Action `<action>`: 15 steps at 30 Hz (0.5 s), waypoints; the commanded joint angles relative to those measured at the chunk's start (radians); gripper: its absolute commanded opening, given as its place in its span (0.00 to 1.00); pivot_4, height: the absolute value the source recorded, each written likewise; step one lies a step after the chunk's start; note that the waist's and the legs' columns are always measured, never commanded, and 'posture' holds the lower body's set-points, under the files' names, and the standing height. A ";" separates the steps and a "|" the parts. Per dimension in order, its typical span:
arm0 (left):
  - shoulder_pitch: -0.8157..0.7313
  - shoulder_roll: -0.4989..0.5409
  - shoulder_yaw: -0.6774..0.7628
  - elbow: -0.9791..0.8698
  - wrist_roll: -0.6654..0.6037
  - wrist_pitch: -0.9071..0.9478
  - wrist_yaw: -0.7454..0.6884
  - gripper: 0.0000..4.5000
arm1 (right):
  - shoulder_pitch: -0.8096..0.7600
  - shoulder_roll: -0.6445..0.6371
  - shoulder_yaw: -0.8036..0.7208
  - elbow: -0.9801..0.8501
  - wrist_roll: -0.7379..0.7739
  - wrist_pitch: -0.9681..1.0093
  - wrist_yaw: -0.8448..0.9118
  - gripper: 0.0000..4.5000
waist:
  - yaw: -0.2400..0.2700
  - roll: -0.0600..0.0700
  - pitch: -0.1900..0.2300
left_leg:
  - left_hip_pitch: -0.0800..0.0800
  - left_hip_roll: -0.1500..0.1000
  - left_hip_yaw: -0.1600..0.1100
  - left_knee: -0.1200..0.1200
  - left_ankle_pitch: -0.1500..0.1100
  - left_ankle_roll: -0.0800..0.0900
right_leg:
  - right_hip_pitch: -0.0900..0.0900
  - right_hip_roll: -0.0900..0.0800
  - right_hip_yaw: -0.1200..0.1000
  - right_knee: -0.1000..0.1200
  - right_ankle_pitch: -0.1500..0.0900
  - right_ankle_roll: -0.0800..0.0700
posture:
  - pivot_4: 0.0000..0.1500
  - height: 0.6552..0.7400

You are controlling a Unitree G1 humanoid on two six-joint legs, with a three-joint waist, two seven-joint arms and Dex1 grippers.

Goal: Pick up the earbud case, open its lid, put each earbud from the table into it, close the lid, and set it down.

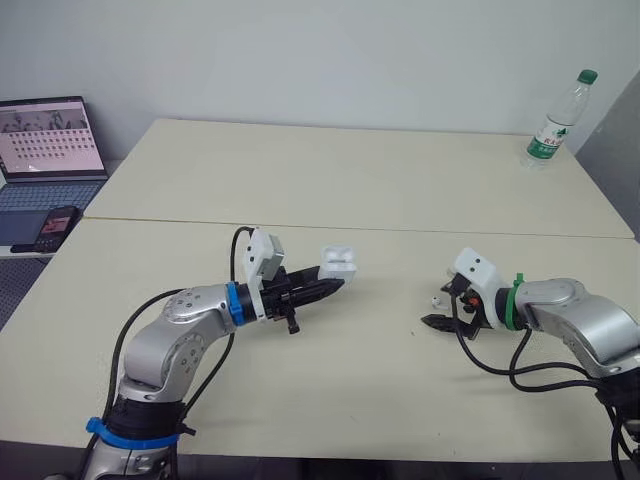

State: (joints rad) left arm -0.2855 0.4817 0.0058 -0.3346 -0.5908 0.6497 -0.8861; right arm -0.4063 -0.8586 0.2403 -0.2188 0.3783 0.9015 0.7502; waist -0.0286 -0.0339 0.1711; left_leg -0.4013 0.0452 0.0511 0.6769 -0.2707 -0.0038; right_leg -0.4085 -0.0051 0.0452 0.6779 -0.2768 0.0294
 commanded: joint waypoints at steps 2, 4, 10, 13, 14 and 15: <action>0.007 0.012 0.031 -0.065 -0.037 0.011 0.033 0.17 | -0.013 0.010 -0.006 -0.002 -0.027 -0.018 0.021 0.81 | 0.000 0.000 0.000 | 0.000 0.000 0.000 0.000 0.000 0.000 | 0.000 0.000 0.000 0.000 0.000 0.000 | 1.00 0.95; 0.011 0.017 0.034 -0.072 -0.046 0.015 0.041 0.17 | -0.010 0.018 -0.007 -0.002 -0.036 -0.020 0.025 0.63 | 0.000 0.000 0.000 | 0.000 0.000 0.000 0.000 0.000 0.000 | 0.000 0.000 0.000 0.000 0.000 0.000 | 1.00 0.95; 0.005 0.026 0.032 -0.074 -0.064 0.023 0.058 0.17 | -0.011 0.036 -0.007 0.007 -0.068 -0.036 0.029 0.13 | 0.000 0.000 0.000 | 0.000 0.000 0.000 0.000 0.000 0.000 | 0.000 0.000 0.000 0.000 0.000 0.000 | 1.00 0.95; 0.002 0.027 0.029 -0.071 -0.068 0.024 0.060 0.17 | -0.008 0.038 -0.010 0.005 -0.078 -0.042 0.031 0.13 | 0.000 0.000 0.000 | 0.000 0.000 0.000 0.000 0.000 0.000 | 0.000 0.000 0.000 0.000 0.000 0.000 | 1.00 0.95; 0.001 0.027 0.028 -0.070 -0.070 0.024 0.060 0.17 | -0.005 0.038 -0.013 0.002 -0.081 -0.044 0.032 0.13 | 0.000 0.000 0.000 | 0.000 0.000 0.000 0.000 0.000 0.000 | 0.000 0.000 0.000 0.000 0.000 0.000 | 1.00 0.95; 0.000 0.027 0.027 -0.070 -0.071 0.025 0.060 0.17 | 0.000 0.034 -0.019 -0.005 -0.081 -0.045 0.035 0.13 | 0.000 0.000 0.000 | 0.000 0.000 0.000 0.000 0.000 0.000 | 0.000 0.000 0.000 0.000 0.000 0.000 | 1.00 0.95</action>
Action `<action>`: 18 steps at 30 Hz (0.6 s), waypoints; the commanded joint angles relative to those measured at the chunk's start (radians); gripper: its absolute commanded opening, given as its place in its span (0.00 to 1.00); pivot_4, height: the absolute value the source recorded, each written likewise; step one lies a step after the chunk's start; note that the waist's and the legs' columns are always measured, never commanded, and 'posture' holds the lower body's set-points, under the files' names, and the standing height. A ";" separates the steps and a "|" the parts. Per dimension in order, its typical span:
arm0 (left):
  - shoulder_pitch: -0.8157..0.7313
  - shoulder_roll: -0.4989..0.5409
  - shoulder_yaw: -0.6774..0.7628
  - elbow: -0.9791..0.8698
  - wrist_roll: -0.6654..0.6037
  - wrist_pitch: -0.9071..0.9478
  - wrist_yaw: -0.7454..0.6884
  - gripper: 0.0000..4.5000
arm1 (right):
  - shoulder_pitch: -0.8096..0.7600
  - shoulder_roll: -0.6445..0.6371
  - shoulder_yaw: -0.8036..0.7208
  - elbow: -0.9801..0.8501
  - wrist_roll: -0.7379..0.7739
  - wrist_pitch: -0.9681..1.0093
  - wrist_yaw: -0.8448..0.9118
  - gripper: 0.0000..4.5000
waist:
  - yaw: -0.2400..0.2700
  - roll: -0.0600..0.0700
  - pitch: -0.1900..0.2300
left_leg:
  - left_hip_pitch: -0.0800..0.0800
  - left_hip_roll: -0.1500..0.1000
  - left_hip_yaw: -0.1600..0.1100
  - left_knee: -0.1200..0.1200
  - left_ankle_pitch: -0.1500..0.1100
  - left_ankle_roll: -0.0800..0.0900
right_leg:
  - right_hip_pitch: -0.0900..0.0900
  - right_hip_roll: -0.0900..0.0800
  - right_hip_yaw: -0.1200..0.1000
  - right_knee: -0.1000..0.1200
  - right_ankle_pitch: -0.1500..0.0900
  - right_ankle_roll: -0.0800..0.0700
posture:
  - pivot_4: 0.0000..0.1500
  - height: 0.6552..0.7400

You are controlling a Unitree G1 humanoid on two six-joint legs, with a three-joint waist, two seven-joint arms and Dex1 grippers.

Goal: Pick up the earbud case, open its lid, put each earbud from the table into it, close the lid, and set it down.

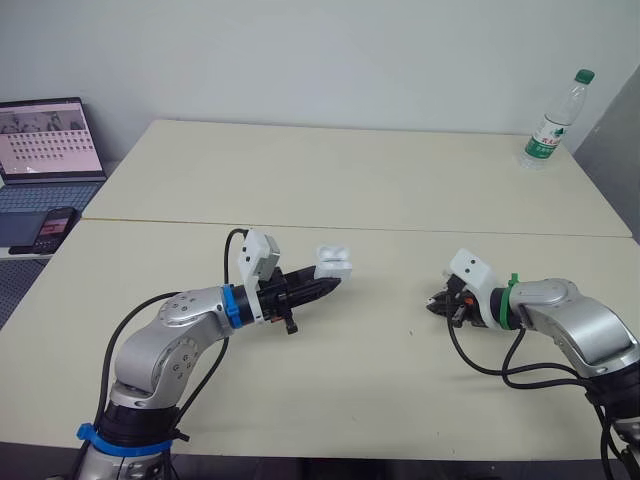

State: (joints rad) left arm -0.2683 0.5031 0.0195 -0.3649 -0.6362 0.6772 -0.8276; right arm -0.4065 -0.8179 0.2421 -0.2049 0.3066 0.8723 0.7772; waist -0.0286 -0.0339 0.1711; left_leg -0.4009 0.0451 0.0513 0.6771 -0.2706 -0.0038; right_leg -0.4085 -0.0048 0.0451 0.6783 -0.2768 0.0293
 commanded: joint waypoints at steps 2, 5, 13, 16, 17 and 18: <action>-0.018 0.008 0.011 -0.041 -0.029 -0.001 0.002 0.17 | 0.016 -0.021 -0.045 -0.047 0.003 -0.014 0.024 0.13 | 0.000 0.000 0.000 | 0.000 0.000 0.000 0.000 0.000 0.000 | 0.000 0.000 0.000 0.000 0.000 0.000 | 1.00 0.95; -0.019 0.013 0.010 -0.046 -0.036 0.004 0.003 0.17 | 0.068 -0.075 -0.093 -0.116 0.036 -0.031 0.089 0.13 | 0.002 0.000 0.000 | 0.000 0.000 0.000 0.000 0.000 0.000 | 0.000 0.000 0.000 0.000 0.000 0.000 | 1.00 0.95; 0.004 0.036 0.013 -0.092 -0.098 0.049 -0.006 0.17 | 0.386 -0.302 -0.250 -0.216 0.049 -0.297 0.329 0.13 | 0.003 -0.001 0.001 | 0.001 0.000 -0.001 0.000 0.000 0.000 | 0.002 0.000 -0.001 -0.002 -0.001 0.001 | 1.00 0.95; 0.006 0.042 0.020 -0.100 -0.121 0.063 -0.006 0.17 | 0.490 -0.366 -0.279 -0.179 -0.001 -0.373 0.365 0.13 | 0.001 -0.001 0.001 | 0.002 0.000 0.000 0.000 0.000 0.000 | 0.002 0.000 -0.001 -0.001 -0.003 0.005 | 1.00 0.95; 0.006 0.043 0.020 -0.100 -0.123 0.064 -0.004 0.17 | 0.511 -0.378 -0.283 -0.166 -0.018 -0.401 0.372 0.13 | 0.001 -0.001 0.001 | 0.002 0.000 0.001 0.000 0.000 0.000 | 0.002 0.000 -0.001 0.000 -0.003 0.005 | 1.00 0.95; 0.009 0.046 0.018 -0.104 -0.127 0.068 -0.003 0.17 | 0.522 -0.384 -0.281 -0.142 -0.039 -0.432 0.368 0.13 | 0.000 -0.001 0.001 | 0.003 0.000 0.001 0.001 0.000 0.000 | 0.002 0.000 -0.001 0.000 -0.003 0.005 | 1.00 0.95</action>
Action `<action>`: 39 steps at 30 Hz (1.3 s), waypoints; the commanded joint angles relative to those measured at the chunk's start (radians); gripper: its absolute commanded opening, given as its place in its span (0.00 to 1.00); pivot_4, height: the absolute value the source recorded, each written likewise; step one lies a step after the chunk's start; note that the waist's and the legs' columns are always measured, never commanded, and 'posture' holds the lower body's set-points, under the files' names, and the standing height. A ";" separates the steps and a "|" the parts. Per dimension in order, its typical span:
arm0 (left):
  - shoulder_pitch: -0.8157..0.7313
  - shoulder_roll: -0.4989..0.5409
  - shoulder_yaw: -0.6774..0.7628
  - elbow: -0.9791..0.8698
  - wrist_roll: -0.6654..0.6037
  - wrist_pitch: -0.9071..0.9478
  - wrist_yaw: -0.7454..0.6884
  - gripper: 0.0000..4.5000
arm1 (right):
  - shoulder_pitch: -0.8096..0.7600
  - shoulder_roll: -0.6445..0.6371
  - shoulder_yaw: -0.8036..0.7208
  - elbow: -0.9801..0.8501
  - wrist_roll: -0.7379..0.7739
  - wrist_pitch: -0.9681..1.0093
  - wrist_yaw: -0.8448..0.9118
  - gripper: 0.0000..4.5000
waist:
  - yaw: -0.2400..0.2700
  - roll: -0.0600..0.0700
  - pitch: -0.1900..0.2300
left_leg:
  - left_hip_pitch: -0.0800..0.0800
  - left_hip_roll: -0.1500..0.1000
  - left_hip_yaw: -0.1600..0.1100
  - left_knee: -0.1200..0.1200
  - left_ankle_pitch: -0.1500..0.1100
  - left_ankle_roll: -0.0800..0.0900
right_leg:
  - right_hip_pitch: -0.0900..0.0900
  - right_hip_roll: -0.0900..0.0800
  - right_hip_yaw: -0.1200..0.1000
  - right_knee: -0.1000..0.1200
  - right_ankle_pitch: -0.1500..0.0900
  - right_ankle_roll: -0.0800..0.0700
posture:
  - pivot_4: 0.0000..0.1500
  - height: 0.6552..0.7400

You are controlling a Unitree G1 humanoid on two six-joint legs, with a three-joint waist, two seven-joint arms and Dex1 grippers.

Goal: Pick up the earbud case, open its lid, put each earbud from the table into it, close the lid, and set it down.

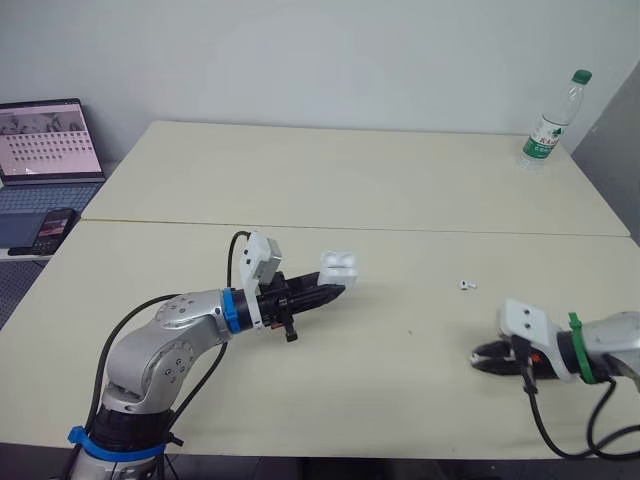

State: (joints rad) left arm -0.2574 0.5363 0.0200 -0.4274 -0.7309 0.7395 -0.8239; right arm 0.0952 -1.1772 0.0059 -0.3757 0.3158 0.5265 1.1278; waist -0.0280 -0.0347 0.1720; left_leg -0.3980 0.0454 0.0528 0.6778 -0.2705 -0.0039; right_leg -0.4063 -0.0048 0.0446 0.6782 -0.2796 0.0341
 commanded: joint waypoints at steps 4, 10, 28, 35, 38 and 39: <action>0.007 0.022 0.005 -0.049 -0.028 0.008 0.000 0.17 | 0.019 -0.026 -0.028 0.091 -0.095 -0.155 0.023 0.13 | -0.002 0.000 0.000 | 0.002 0.000 0.002 0.001 0.000 0.000 | 0.000 0.001 0.001 0.001 0.000 0.000 | 1.00 0.95; 0.009 0.023 0.001 -0.055 -0.026 0.004 0.009 0.17 | 0.006 -0.029 -0.019 0.104 -0.129 -0.185 0.042 0.32 | -0.001 0.000 0.000 | 0.001 0.000 0.002 0.001 0.000 0.000 | 0.000 0.001 0.001 0.000 0.000 0.000 | 1.00 0.95; 0.048 0.000 -0.030 -0.086 -0.010 -0.008 0.041 0.17 | -0.233 -0.166 0.215 -0.212 -0.320 0.331 0.037 0.99 | 0.001 0.001 0.000 | 0.001 0.000 0.001 0.001 0.000 0.000 | 0.000 -0.004 0.001 0.001 0.000 -0.001 | 1.00 0.95; 0.045 -0.004 -0.034 -0.086 -0.007 -0.017 0.051 0.17 | -0.366 -0.160 0.366 -0.258 -0.345 0.448 0.088 0.99 | 0.001 0.001 0.001 | 0.000 0.000 0.001 0.001 0.000 0.000 | -0.001 -0.005 0.000 0.000 0.001 -0.004 | 1.00 0.95; 0.055 -0.004 -0.032 -0.092 -0.007 -0.020 0.054 0.17 | -0.387 -0.160 0.400 -0.265 -0.352 0.457 0.090 0.99 | 0.001 0.001 0.001 | 0.000 0.000 0.001 0.000 0.000 0.000 | -0.001 -0.005 0.000 0.000 0.002 -0.005 | 1.00 0.95; 0.058 -0.004 -0.032 -0.094 -0.007 -0.021 0.055 0.17 | -0.392 -0.161 0.410 -0.266 -0.356 0.455 0.089 0.99 | 0.001 0.001 0.001 | 0.000 0.000 0.001 0.000 0.000 0.000 | -0.001 -0.005 0.000 0.000 0.002 -0.005 | 1.00 0.95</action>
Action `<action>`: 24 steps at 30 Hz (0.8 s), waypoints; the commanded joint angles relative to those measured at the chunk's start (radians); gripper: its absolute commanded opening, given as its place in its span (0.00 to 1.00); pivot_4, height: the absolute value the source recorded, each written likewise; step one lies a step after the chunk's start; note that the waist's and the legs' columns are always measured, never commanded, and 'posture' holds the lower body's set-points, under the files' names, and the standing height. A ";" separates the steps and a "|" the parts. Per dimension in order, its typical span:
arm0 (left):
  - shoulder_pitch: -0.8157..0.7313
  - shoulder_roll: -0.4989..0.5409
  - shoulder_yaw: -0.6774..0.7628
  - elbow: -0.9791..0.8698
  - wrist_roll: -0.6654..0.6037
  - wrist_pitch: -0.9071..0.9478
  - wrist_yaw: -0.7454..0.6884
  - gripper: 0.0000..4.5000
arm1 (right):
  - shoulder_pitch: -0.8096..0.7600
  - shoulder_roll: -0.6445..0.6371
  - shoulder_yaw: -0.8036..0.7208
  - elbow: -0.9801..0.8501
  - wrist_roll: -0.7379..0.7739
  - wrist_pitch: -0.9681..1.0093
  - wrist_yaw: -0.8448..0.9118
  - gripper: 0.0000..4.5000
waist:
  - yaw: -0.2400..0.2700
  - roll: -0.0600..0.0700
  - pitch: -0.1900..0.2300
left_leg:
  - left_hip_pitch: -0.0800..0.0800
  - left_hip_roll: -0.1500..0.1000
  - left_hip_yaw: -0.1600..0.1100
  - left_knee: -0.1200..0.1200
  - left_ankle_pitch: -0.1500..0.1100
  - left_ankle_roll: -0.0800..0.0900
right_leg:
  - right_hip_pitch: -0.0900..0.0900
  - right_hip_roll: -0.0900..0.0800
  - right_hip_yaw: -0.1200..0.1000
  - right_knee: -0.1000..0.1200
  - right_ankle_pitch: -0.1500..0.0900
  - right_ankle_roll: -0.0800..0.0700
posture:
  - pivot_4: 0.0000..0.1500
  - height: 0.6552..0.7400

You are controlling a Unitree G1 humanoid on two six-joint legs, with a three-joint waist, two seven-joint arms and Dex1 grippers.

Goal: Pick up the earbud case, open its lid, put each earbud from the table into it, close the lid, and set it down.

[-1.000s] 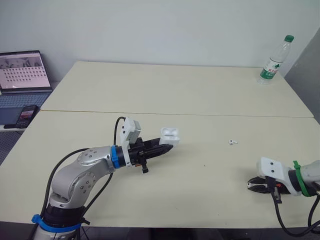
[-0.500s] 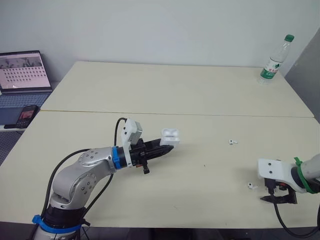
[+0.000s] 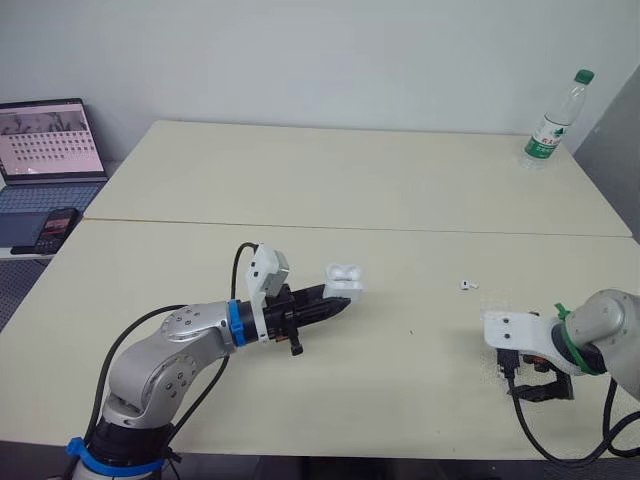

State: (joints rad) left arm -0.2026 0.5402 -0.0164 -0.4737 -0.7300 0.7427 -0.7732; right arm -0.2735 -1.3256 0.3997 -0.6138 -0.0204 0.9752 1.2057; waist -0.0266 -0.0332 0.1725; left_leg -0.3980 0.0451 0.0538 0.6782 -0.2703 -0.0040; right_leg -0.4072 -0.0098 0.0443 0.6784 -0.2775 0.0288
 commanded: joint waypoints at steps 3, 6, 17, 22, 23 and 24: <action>0.009 -0.006 0.003 -0.049 -0.007 -0.028 0.008 0.17 | -0.041 -0.006 0.042 -0.033 -0.035 0.012 0.002 0.99 | 0.000 0.000 0.000 | 0.000 0.000 0.000 0.000 0.000 0.000 | 0.000 0.000 0.000 0.000 0.000 0.000 | 1.00 0.95; 0.009 -0.004 0.006 -0.050 -0.010 -0.026 0.010 0.17 | -0.051 0.003 0.060 -0.046 -0.040 0.018 0.001 0.99 | 0.000 0.000 0.000 | 0.000 0.000 0.000 0.000 0.000 0.000 | 0.000 0.000 0.000 0.000 0.000 0.000 | 1.00 0.95; -0.013 -0.019 0.014 -0.050 -0.039 -0.017 0.023 0.17 | -0.060 0.016 0.084 -0.039 -0.053 0.002 -0.001 0.55 | 0.000 0.000 0.000 | 0.000 0.000 0.000 0.000 0.000 0.000 | 0.000 0.000 -0.001 0.000 0.000 0.000 | 1.00 0.95; -0.014 -0.015 0.017 -0.047 -0.040 -0.017 0.021 0.17 | -0.061 0.018 0.091 -0.042 -0.054 0.007 -0.006 0.14 | 0.000 0.000 0.000 | 0.000 0.000 0.000 0.000 0.000 0.000 | 0.000 0.000 -0.001 0.000 0.000 0.000 | 1.00 0.95; -0.014 -0.015 0.017 -0.048 -0.040 -0.018 0.020 0.17 | -0.062 0.020 0.091 -0.044 -0.053 0.009 -0.006 0.09 | 0.000 0.000 0.000 | 0.000 0.000 0.000 0.000 0.000 0.000 | 0.000 0.000 -0.001 0.000 0.000 0.000 | 1.00 0.95; -0.013 -0.015 0.017 -0.048 -0.040 -0.018 0.021 0.17 | -0.062 0.020 0.091 -0.044 -0.053 0.010 -0.007 0.09 | 0.000 0.000 0.000 | 0.000 0.000 0.000 0.000 0.000 0.000 | 0.000 0.000 -0.001 0.000 0.000 0.000 | 1.00 0.95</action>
State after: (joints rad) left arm -0.2051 0.5235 -0.0139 -0.4796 -0.7462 0.7347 -0.7518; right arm -0.3234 -1.3057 0.4934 -0.6333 -0.0620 0.9821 1.1982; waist -0.0267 -0.0332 0.1725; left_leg -0.3979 0.0450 0.0540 0.6783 -0.2703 -0.0040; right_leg -0.4072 -0.0096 0.0437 0.6786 -0.2775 0.0287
